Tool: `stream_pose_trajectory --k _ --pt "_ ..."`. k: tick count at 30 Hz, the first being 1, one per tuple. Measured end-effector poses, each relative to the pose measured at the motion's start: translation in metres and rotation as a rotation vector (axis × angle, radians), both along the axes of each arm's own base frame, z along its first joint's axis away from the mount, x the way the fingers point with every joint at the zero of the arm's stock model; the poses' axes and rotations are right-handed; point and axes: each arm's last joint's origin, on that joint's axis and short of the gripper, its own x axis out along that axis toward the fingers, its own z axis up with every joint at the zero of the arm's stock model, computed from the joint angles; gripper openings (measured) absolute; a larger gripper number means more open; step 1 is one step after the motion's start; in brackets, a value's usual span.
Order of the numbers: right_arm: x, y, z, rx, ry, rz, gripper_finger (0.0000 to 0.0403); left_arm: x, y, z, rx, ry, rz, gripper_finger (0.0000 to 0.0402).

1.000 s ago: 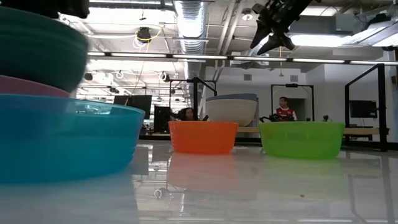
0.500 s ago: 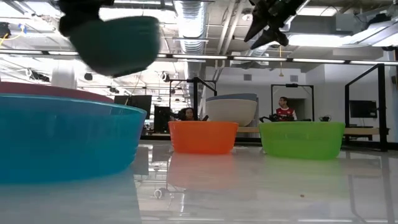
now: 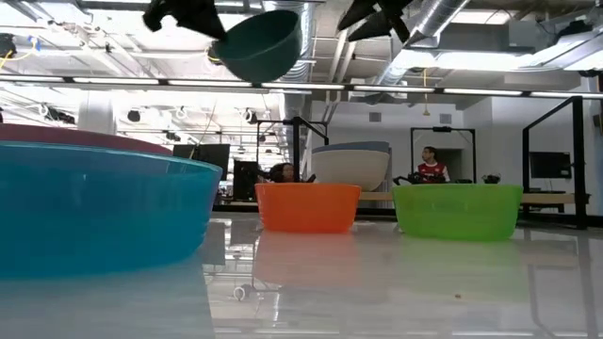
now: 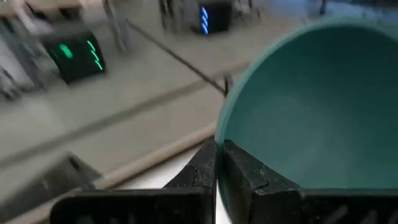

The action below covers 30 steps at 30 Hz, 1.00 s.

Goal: Place and stack bowls onto a shelf
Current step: Stack the green bowl on top of the purple bowl on the shelf

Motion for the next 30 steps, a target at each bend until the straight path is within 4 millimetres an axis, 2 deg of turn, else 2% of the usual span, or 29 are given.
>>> stream_pose_trajectory --k 6,11,18,22,30 --pt "0.011 0.022 0.003 -0.156 0.022 -0.065 0.0195 0.028 0.011 0.005 0.197 0.058 0.065 0.0002" --pt "0.015 0.034 0.005 -0.188 0.010 -0.068 0.0195 0.044 0.016 0.005 0.310 0.151 0.069 0.0002" --pt "0.018 0.046 0.010 -0.208 -0.043 -0.076 0.0195 0.048 0.022 0.007 0.385 0.238 0.123 0.0002" --pt "0.020 0.053 0.014 -0.213 -0.086 -0.058 0.0195 0.048 0.025 0.011 0.399 0.219 0.133 0.0002" --pt "0.033 0.058 0.006 -0.208 -0.084 -0.036 0.0195 0.048 0.025 0.013 0.415 0.224 0.127 0.0002"
